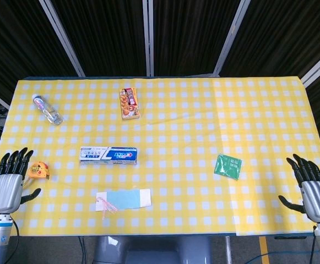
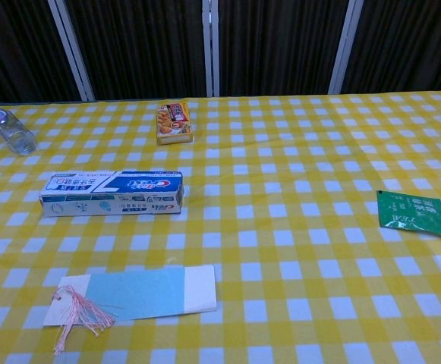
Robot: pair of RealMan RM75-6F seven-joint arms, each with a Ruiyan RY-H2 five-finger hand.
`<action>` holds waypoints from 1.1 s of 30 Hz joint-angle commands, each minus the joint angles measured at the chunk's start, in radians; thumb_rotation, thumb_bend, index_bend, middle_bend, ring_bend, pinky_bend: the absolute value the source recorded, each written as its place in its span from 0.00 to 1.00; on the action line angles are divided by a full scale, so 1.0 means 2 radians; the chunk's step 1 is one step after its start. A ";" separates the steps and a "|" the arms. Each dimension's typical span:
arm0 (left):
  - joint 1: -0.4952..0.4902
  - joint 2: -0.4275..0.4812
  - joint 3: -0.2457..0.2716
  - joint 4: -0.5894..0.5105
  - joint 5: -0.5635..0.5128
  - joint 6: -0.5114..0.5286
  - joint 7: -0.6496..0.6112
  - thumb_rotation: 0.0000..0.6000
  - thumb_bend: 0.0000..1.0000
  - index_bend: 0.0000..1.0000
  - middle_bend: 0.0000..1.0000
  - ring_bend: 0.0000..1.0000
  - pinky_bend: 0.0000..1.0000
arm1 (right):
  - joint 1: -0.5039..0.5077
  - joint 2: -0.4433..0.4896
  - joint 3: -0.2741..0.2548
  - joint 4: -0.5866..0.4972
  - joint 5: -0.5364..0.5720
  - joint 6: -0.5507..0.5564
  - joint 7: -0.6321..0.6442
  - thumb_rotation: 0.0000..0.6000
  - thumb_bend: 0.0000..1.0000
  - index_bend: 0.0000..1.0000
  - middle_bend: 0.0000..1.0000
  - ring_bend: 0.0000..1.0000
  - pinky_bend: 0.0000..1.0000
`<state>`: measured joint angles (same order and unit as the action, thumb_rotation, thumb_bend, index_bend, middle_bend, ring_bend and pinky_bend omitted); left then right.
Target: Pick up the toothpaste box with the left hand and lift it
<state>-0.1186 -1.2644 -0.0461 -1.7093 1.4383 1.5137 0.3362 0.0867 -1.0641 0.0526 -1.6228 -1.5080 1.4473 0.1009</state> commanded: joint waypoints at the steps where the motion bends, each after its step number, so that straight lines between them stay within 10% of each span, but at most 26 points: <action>1: 0.000 0.000 0.000 0.000 0.000 -0.001 0.000 1.00 0.02 0.00 0.00 0.00 0.00 | 0.000 0.000 0.000 0.000 0.000 0.000 0.000 1.00 0.08 0.00 0.00 0.00 0.00; 16: -0.014 -0.006 -0.009 -0.005 -0.008 -0.024 0.010 1.00 0.02 0.00 0.00 0.00 0.00 | 0.000 0.006 0.004 0.001 0.010 -0.004 0.017 1.00 0.08 0.00 0.00 0.00 0.00; 33: -0.176 -0.024 -0.103 -0.020 -0.176 -0.228 0.138 1.00 0.02 0.09 0.00 0.00 0.06 | 0.001 0.017 0.008 0.004 0.016 -0.009 0.054 1.00 0.08 0.00 0.00 0.00 0.00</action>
<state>-0.4026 -1.2965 -0.2095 -1.7440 1.1727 1.1326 0.5582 0.0875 -1.0327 0.0673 -1.6171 -1.4799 1.4330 0.2038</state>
